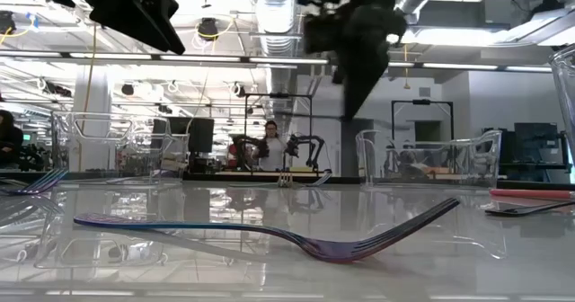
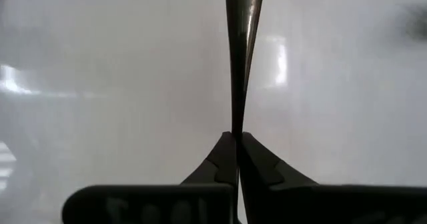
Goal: Sort silverware by color (type)
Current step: Put the black fork into the top right transparent bin
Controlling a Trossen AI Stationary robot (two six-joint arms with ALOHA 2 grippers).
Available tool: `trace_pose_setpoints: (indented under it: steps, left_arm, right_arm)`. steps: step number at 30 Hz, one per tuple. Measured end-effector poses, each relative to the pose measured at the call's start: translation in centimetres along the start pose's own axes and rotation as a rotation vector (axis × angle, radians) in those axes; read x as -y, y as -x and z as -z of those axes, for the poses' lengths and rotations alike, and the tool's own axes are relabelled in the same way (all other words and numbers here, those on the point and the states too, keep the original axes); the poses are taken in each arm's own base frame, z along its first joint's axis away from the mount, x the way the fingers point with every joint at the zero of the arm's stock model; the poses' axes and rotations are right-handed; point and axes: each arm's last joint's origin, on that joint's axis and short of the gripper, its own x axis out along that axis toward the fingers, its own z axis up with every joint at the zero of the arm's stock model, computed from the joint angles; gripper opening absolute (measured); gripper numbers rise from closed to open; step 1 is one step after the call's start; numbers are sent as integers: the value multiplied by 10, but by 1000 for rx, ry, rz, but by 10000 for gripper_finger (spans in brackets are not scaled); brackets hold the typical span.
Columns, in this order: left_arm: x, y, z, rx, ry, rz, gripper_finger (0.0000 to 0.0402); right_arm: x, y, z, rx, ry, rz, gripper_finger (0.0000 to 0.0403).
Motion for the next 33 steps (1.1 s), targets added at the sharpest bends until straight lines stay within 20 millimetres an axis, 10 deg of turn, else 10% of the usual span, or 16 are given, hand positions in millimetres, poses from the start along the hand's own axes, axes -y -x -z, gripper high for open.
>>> trace_pose_setpoints:
  steps: [8, 15, 33]
  left_arm:
    - [-2, 0, -1, 24, 55, -39, 165]
    - [-2, 0, -2, 26, 153, -41, 165]
    - [3, 2, 1, 26, 329, -29, 165]
  right_arm:
    - [59, 95, 39, 116, -77, 164, 22]
    - [123, 134, 76, 141, -164, 293, 22]
    - [214, 66, 140, -157, -297, 174, 22]
